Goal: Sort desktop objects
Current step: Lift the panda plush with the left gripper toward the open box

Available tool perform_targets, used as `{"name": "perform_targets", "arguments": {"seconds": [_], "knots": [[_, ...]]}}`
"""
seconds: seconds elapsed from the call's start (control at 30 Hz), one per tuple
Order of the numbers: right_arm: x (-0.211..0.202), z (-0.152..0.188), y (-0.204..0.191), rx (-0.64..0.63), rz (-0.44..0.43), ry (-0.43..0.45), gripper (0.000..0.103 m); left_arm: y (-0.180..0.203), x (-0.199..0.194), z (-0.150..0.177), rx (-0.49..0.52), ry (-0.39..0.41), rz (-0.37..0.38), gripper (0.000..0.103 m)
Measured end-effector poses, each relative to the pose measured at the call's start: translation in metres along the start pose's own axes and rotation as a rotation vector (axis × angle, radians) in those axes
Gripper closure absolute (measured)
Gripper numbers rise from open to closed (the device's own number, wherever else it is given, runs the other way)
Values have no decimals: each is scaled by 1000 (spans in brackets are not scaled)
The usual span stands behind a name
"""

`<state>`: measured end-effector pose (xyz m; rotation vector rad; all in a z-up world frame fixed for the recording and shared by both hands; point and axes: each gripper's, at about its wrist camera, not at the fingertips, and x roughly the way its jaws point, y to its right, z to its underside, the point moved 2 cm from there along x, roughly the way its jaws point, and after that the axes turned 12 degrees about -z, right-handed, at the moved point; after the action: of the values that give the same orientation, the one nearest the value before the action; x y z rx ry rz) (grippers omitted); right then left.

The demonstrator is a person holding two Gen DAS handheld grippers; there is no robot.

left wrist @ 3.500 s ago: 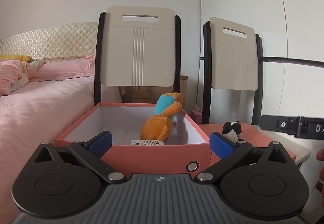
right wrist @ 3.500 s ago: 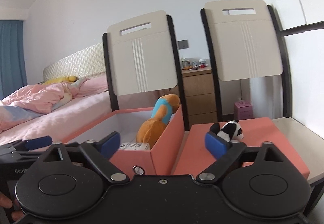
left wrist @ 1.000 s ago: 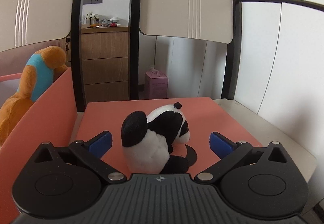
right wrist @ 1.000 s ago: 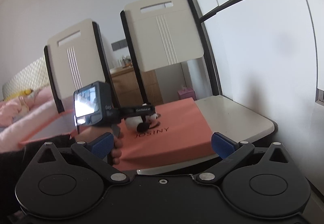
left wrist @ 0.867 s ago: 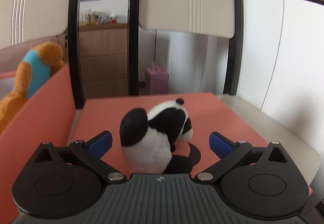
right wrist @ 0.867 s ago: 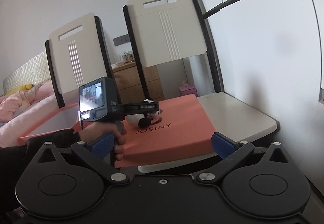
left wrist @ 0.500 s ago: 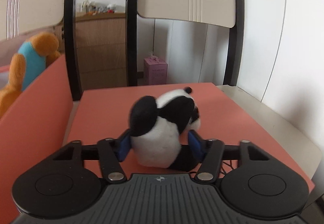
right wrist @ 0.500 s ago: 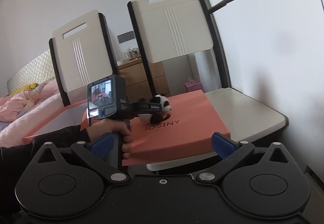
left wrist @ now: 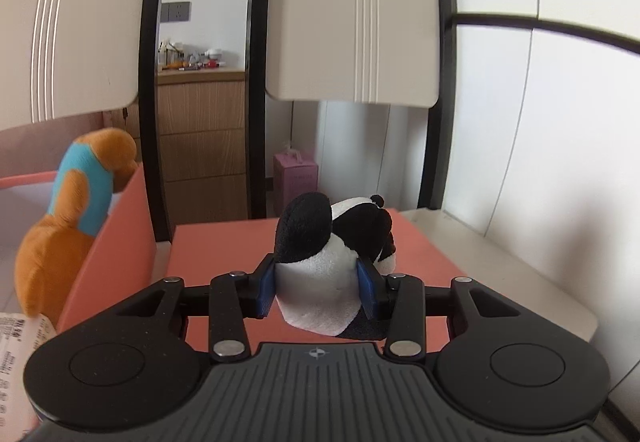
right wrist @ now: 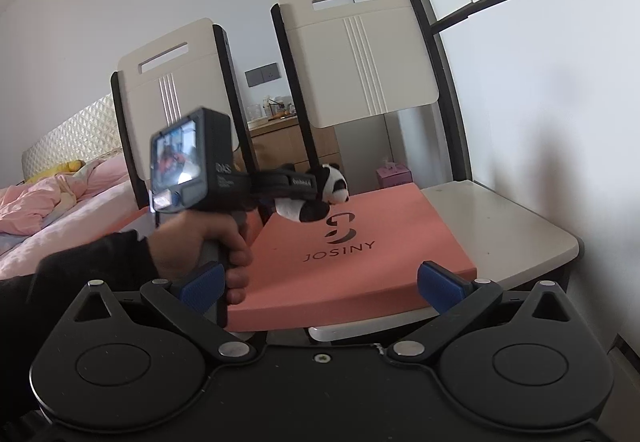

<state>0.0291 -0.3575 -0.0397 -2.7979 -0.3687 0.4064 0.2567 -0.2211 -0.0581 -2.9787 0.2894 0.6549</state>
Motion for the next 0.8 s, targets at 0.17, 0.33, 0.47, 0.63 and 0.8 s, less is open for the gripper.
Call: {"name": "perform_targets", "arguments": {"seconds": [0.17,0.33,0.47,0.63,0.8], "knots": [[2,0,-8,-6,-11,4,1,-17,-25,-13,-21,40,-8,57],[4,0,-18,-3,-36,12,1,-41,-44,-25,-42,74,-40,57],[10,0,-30,-12,-66,7,1,-68,-57,-32,-55,103,-82,57],[22,0,-44,-14,-101,-6,1,-104,-66,-38,-93,116,-144,57],[31,2,-58,2,-151,-4,1,-141,-77,-42,-120,139,-218,57]]}}
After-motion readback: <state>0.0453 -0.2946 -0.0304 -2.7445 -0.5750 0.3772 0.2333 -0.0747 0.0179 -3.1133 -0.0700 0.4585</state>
